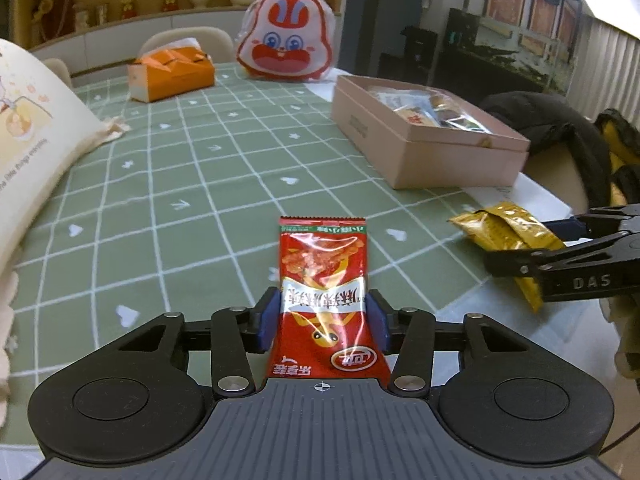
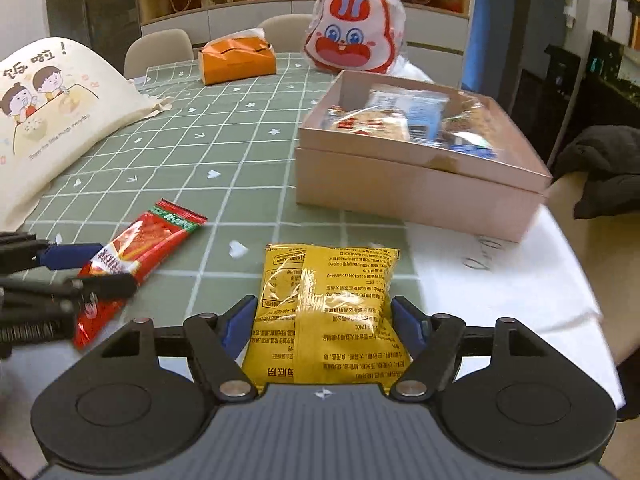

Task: Organize snacks
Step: 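Lift both packets and carry them toward the pink box, then drop both packets into the pink box by opening both tools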

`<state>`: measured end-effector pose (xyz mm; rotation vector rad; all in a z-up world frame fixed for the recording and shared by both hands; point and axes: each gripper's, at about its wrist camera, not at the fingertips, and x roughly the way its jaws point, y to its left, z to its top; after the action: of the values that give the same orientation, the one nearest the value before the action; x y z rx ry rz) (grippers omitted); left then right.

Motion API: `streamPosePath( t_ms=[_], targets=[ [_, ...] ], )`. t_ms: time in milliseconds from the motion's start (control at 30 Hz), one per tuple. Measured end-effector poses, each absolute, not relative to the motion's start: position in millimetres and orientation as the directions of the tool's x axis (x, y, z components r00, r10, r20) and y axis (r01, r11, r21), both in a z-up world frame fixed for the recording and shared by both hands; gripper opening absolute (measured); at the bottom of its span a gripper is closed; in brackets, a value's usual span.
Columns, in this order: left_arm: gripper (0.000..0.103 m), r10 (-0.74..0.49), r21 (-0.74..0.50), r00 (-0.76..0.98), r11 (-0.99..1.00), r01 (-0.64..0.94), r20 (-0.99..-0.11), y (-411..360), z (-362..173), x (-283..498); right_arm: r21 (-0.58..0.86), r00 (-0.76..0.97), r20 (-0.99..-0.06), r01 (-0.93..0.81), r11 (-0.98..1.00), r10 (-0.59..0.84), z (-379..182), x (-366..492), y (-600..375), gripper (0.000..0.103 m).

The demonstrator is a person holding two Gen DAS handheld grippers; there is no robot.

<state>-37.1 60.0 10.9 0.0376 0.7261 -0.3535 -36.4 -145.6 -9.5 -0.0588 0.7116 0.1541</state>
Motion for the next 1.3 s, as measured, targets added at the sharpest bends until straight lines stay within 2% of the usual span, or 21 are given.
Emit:
streamPosePath(
  t_ms=[133, 233, 433, 500, 600, 733, 800, 833, 900, 1000, 1133, 1233, 1300],
  targets=[
    [0.049, -0.322, -0.076, 0.691, 0.929, 0.362, -0.647, 48, 15, -52, 0.014, 0.765, -0.633, -0.142, 0.990, 0.119, 0, -54, -170, 0.073],
    [0.048, -0.371, -0.104, 0.712, 0.915, 0.390, -0.597, 41, 39, -59, 0.030, 0.793, -0.596, -0.136, 0.990, 0.127, 16, -67, -185, 0.072],
    [0.049, -0.444, -0.068, 0.831, 0.891, 0.449, -0.334, 19, 153, -37, 0.031, 0.916, -0.373, -0.146, 0.989, 0.147, 118, -79, -218, 0.073],
    [0.050, -0.483, -0.084, 0.819, 0.872, 0.482, -0.309, 2, 177, -12, 0.033, 0.942, -0.301, -0.147, 0.989, 0.150, 153, -72, -228, 0.073],
    [0.050, -0.520, -0.184, 0.785, 0.854, 0.487, -0.336, -24, 188, 44, 0.033, 0.960, -0.252, -0.118, 0.992, 0.123, 183, -48, -237, 0.073],
    [0.055, -0.600, -0.368, 0.692, 0.798, 0.478, -0.401, -51, 147, 120, 0.066, 0.955, -0.274, -0.100, 0.993, 0.114, 191, 3, -248, 0.073],
    [0.054, -0.598, -0.380, 0.619, 0.801, 0.462, -0.509, -69, 103, 156, 0.071, 0.946, -0.306, -0.086, 0.994, 0.103, 181, 31, -249, 0.073],
    [0.053, -0.591, -0.367, 0.603, 0.806, 0.464, -0.536, -72, 88, 166, 0.075, 0.939, -0.331, -0.075, 0.994, 0.096, 174, 47, -249, 0.073],
    [0.052, -0.598, -0.385, 0.597, 0.801, 0.458, -0.534, -68, 71, 174, 0.091, 0.915, -0.394, -0.058, 0.994, 0.090, 153, 81, -251, 0.073],
    [0.052, -0.598, -0.432, 0.637, 0.799, 0.419, -0.487, -43, 72, 174, 0.110, 0.876, -0.472, -0.051, 0.993, 0.097, 117, 120, -251, 0.073],
    [0.052, -0.509, -0.424, 0.715, 0.848, 0.319, -0.479, -9, 74, 165, 0.165, 0.827, -0.544, -0.058, 0.985, 0.140, 81, 151, -246, 0.073],
    [0.052, -0.498, -0.415, 0.721, 0.854, 0.313, -0.482, 8, 68, 144, 0.222, 0.811, -0.561, -0.047, 0.974, 0.167, 72, 151, -244, 0.074],
    [0.052, -0.484, -0.378, 0.724, 0.867, 0.323, -0.491, 14, 65, 125, 0.228, 0.822, -0.552, -0.017, 0.974, 0.143, 73, 140, -238, 0.079]
  ],
)
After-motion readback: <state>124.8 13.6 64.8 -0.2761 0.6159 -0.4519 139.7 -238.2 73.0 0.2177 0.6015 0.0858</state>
